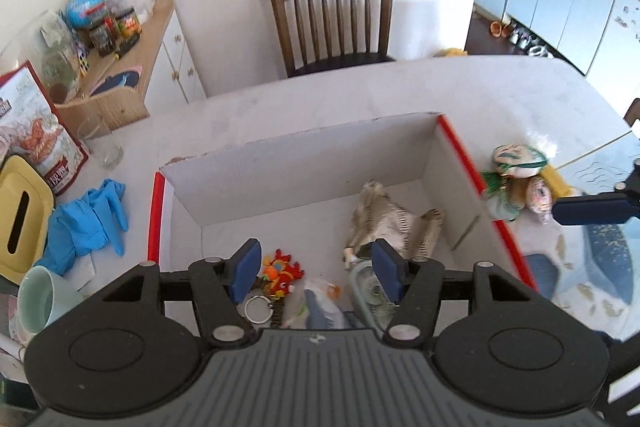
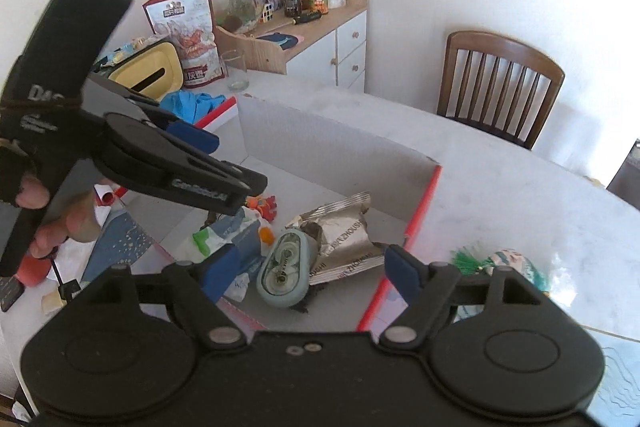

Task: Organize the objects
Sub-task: 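Open the left tool to drop the dragon toy while the right tool releases the tape dispenser, then move both tools back from the box to the plush toys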

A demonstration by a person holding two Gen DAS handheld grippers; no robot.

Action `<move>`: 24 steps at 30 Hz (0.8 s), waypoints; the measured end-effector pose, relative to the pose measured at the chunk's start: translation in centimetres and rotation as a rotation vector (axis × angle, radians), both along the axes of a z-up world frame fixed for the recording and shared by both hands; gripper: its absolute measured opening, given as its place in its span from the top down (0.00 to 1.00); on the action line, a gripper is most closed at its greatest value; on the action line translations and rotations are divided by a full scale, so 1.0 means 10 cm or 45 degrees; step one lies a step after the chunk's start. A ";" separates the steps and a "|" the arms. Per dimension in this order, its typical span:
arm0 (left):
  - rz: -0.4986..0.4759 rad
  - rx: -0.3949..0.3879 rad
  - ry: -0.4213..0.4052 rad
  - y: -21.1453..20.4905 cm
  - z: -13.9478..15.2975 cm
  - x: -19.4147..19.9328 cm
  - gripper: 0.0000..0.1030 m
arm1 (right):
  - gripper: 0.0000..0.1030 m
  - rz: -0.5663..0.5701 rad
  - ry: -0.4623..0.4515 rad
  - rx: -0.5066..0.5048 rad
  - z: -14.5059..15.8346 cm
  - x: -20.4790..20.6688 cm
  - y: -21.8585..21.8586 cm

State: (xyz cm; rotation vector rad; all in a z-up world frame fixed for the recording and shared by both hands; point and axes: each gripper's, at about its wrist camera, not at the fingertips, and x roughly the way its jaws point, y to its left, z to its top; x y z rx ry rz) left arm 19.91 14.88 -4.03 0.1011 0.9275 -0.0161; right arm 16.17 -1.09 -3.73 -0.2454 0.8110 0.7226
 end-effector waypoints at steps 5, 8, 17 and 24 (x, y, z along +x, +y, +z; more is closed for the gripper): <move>-0.007 -0.016 -0.039 -0.18 0.18 -0.19 0.36 | 0.20 -0.003 -0.006 0.042 0.12 -0.10 -0.23; -0.006 -0.032 -0.049 -0.28 0.26 -0.27 0.35 | 0.18 -0.006 -0.013 0.070 0.19 -0.14 -0.36; -0.005 -0.073 -0.111 -0.69 0.43 -0.46 0.24 | 0.17 -0.029 -0.012 0.148 0.34 -0.18 -0.92; -0.006 -0.112 -0.129 -1.08 0.47 -0.51 0.20 | 0.10 -0.111 -0.016 0.168 0.36 -0.17 -1.45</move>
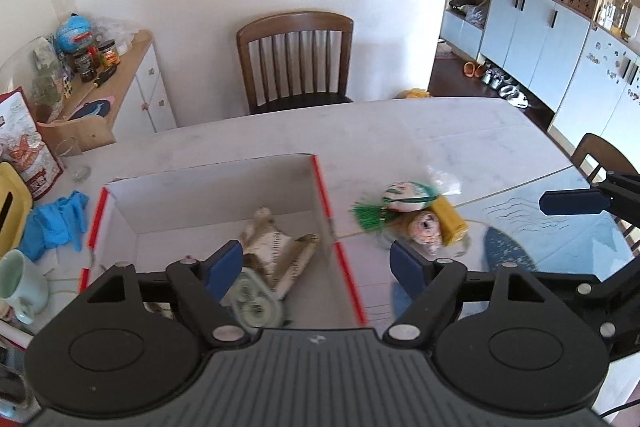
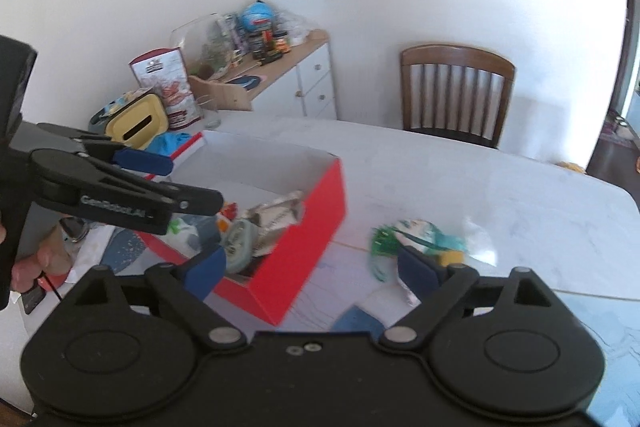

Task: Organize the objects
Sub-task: 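Move both tools back from the box to the plush toys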

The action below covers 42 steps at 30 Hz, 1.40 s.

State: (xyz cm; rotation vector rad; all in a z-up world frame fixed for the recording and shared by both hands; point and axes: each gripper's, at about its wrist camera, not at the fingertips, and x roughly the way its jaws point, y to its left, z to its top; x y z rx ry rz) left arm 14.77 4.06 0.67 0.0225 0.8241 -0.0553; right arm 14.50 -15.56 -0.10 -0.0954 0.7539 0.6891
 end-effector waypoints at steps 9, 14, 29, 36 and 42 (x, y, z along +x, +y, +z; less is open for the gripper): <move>-0.004 -0.014 -0.003 -0.46 -0.11 0.02 0.19 | 0.02 -0.093 0.018 0.016 -0.09 0.07 -0.61; -0.018 -0.041 0.020 -0.65 -0.23 0.05 0.18 | 0.02 -0.136 0.035 0.007 -0.18 0.16 -0.89; 0.072 -0.145 0.034 -0.97 -0.58 0.46 0.01 | 0.02 -0.125 0.050 -0.065 -0.56 0.47 -1.24; 0.080 -0.155 0.052 -1.09 -0.75 0.75 0.01 | 0.02 -0.137 0.078 -0.084 -0.76 0.73 -1.31; 0.066 -0.131 0.039 -1.16 -0.91 0.97 0.01 | 0.02 -0.140 0.083 -0.109 -0.91 1.04 -1.32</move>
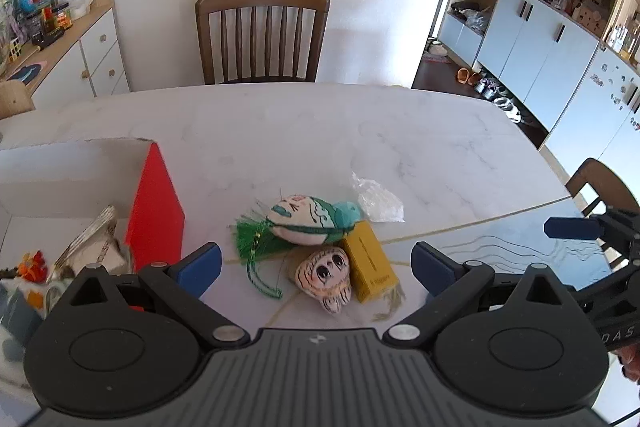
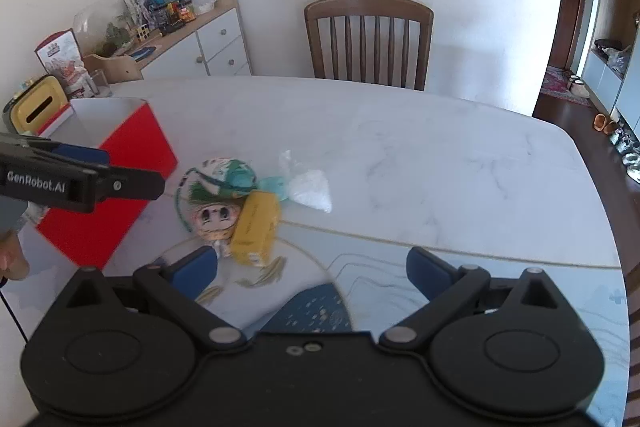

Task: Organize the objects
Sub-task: 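Move both tools back from the box to the plush toys, then grasp the green-haired plush doll with the left tool while the right tool grasps the yellow box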

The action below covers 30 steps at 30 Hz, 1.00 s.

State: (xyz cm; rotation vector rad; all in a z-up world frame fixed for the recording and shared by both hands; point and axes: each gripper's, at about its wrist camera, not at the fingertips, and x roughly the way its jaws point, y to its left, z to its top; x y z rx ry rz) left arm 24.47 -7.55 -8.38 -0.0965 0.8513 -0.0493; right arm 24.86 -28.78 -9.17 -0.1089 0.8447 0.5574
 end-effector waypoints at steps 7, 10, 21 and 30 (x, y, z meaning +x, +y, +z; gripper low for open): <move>0.013 0.033 0.001 0.00 -0.18 0.30 0.01 | 0.03 0.074 0.041 -0.007 -0.24 0.12 0.19; -0.027 0.039 0.007 -0.03 -0.28 0.41 0.01 | 0.04 0.102 0.060 -0.020 -0.35 0.15 0.30; -0.018 0.070 0.061 -0.04 -0.59 0.77 0.01 | 0.13 0.089 0.086 -0.002 -0.59 0.33 0.61; 0.001 0.058 0.085 -0.05 -0.76 0.84 0.01 | 0.25 0.059 0.110 0.016 -0.74 0.43 0.72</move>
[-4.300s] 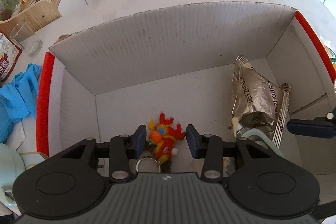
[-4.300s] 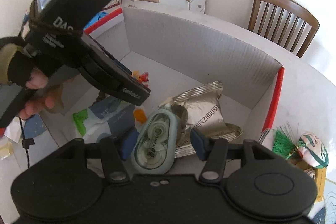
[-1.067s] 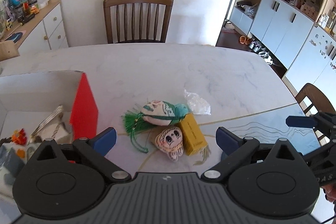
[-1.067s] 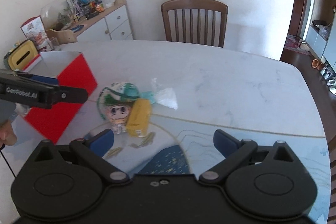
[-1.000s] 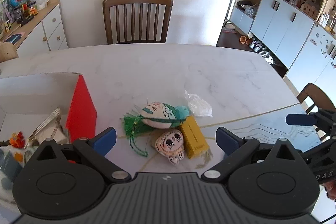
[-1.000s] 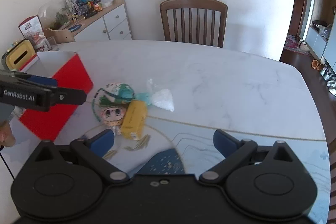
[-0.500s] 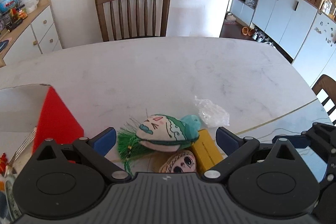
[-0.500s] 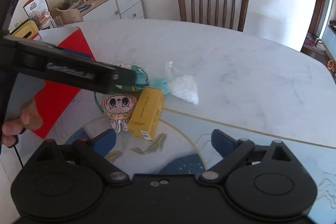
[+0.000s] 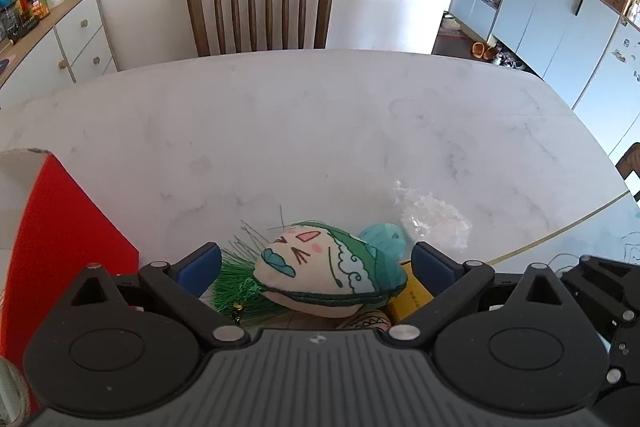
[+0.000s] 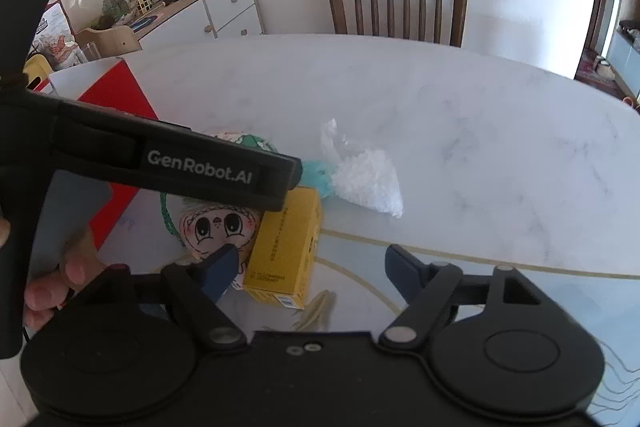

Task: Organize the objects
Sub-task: 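Grasp the green-haired plush doll with the left tool while the right tool grasps the yellow box, then carry the plush doll and yellow box with both tools over the box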

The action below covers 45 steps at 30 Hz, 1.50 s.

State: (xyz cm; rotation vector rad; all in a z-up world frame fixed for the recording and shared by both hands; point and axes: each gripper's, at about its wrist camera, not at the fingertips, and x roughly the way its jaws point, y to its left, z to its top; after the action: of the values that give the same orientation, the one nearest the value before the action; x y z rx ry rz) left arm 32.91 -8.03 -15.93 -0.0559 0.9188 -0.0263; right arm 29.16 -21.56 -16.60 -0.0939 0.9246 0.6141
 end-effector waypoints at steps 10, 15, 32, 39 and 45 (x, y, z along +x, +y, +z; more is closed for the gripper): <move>0.024 0.014 -0.015 0.03 -0.07 0.02 0.02 | 0.52 0.027 0.056 0.038 -0.08 0.00 -0.05; 0.038 0.016 -0.038 0.02 -0.08 -0.01 0.08 | 0.57 0.025 0.058 0.043 -0.11 0.01 0.01; 0.044 -0.069 -0.064 0.11 0.17 -0.08 0.35 | 0.73 0.000 0.038 0.061 0.05 -0.04 -0.02; 0.047 -0.103 -0.071 0.14 0.42 -0.23 0.35 | 0.73 -0.010 0.016 0.081 0.28 -0.19 -0.15; 0.064 -0.172 -0.099 0.18 0.72 -0.41 0.35 | 0.73 -0.016 -0.010 0.074 0.50 -0.35 -0.22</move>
State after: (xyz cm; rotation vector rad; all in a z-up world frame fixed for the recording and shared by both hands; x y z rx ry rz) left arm 28.81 -6.24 -8.72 -0.2024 0.8370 -0.0439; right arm 25.64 -23.75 -11.56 -0.0387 0.8984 0.6279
